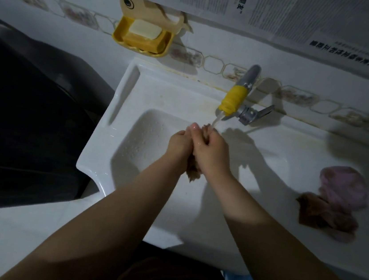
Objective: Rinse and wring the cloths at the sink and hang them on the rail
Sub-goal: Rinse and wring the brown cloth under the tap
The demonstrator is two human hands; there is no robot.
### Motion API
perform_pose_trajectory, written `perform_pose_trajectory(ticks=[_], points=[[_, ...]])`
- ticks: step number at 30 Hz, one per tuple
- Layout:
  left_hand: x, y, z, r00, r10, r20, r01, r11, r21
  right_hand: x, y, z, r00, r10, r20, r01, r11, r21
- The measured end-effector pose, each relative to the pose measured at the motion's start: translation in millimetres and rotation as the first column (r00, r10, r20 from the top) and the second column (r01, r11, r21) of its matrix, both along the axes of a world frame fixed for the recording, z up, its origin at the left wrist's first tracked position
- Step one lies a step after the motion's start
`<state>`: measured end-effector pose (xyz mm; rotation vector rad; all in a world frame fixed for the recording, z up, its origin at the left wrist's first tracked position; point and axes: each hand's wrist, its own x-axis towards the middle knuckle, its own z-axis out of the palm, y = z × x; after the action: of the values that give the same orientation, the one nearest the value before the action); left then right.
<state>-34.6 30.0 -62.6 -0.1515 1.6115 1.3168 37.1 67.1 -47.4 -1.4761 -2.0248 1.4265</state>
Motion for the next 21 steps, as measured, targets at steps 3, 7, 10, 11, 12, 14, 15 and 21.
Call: perform_pose_trajectory(ticks=[3,7,10,11,12,14,15,21], points=[[14.0,9.3,2.0,0.999,-0.030,0.015,0.031,0.998,-0.046,-9.6,24.8,-4.7,0.995,-0.037,0.090,0.033,0.998,0.047],[3.0,17.6,7.4,0.994,-0.106,-0.031,0.103,0.993,-0.065,-17.9,25.9,-13.1,0.994,-0.023,0.107,0.018,0.999,0.051],[-0.4,20.8,2.3,0.993,-0.111,-0.041,0.107,0.989,-0.099,-20.3,26.6,-15.3,0.991,-0.025,0.134,0.022,1.000,0.023],[3.3,21.9,1.5,0.995,-0.088,-0.042,0.085,0.993,-0.082,-20.2,32.6,-13.9,0.990,-0.057,0.128,0.057,0.998,0.000],[6.8,21.6,1.5,0.997,-0.075,-0.035,0.073,0.995,-0.064,-19.6,36.4,-13.5,0.989,-0.085,0.118,0.085,0.996,-0.003],[5.2,21.3,4.7,0.987,-0.143,-0.073,0.137,0.987,-0.081,-19.0,31.1,-11.5,0.989,-0.072,0.127,0.069,0.997,0.028],[0.8,19.1,5.6,0.980,-0.178,-0.084,0.168,0.979,-0.113,-18.0,24.3,-10.0,0.990,-0.049,0.132,0.042,0.998,0.051],[-13.6,-11.4,-5.0,0.945,-0.325,0.035,0.322,0.945,0.062,3.9,42.7,-10.8,0.988,-0.038,0.148,0.046,0.998,-0.051]])
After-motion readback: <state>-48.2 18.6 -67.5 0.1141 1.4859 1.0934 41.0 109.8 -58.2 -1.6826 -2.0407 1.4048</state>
